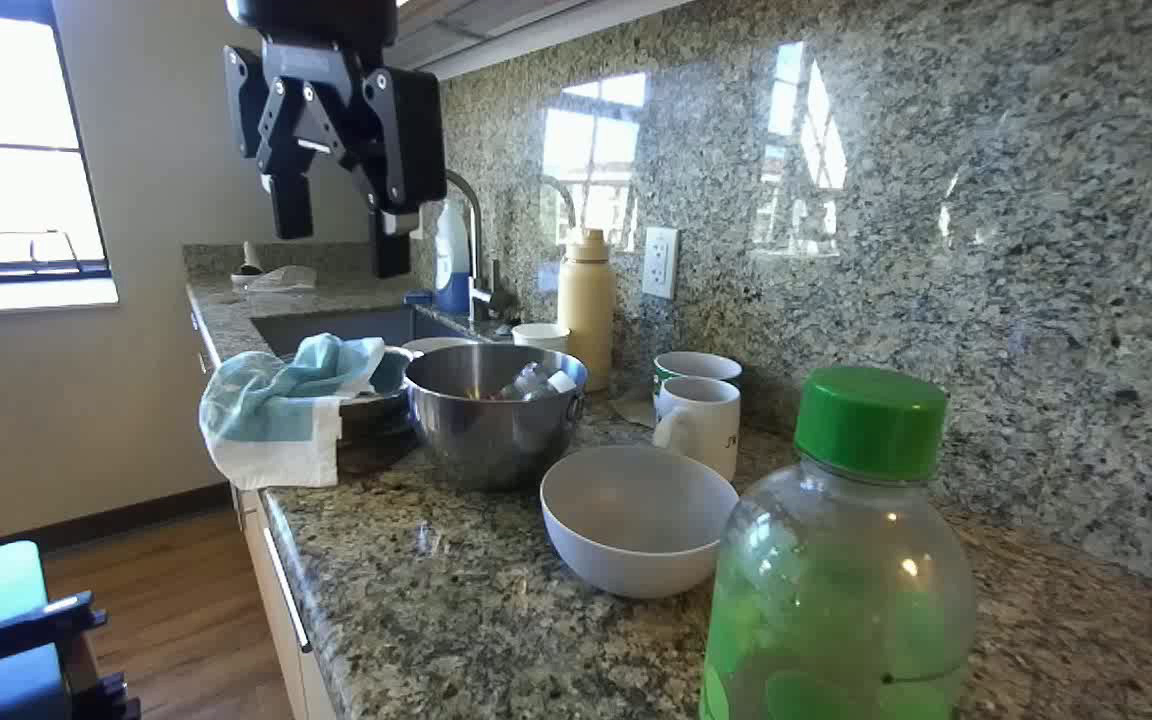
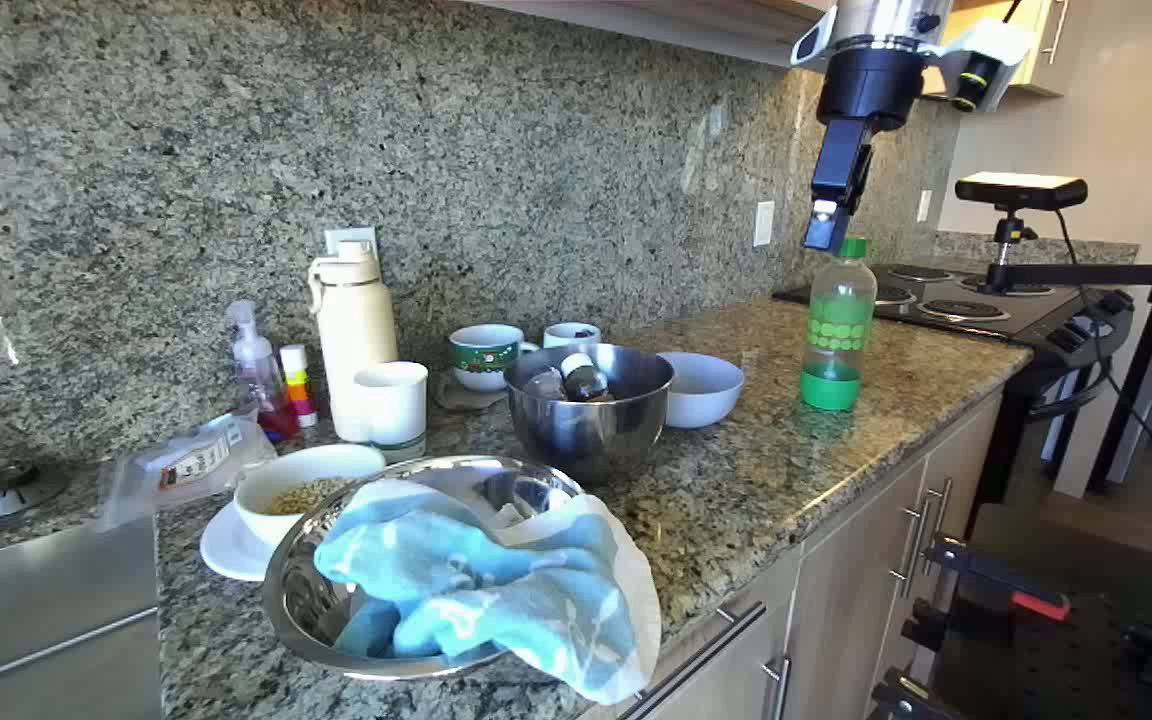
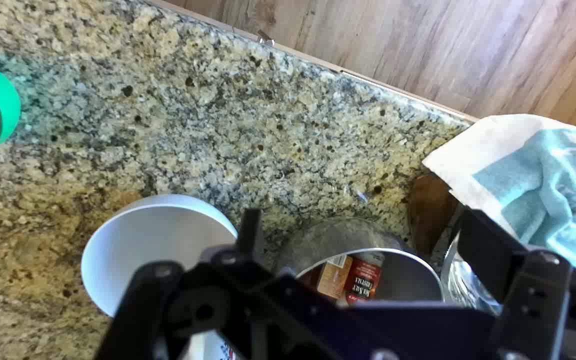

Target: Use the blue and white towel from the silver bowl to wipe the grey bowl, return the towel to the silver bowl on the left

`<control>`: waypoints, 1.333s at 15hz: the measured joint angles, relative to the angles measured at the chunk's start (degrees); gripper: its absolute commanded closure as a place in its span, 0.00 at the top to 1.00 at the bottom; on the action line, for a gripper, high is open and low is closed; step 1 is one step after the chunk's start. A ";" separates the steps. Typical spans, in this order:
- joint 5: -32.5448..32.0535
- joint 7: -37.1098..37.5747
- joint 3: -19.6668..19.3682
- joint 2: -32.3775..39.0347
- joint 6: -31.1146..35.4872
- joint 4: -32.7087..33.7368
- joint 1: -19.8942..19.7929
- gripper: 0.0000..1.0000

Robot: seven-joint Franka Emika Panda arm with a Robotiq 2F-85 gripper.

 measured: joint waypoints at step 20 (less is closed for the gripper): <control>4.70 1.30 7.63 13.35 8.02 6.19 5.41 1.00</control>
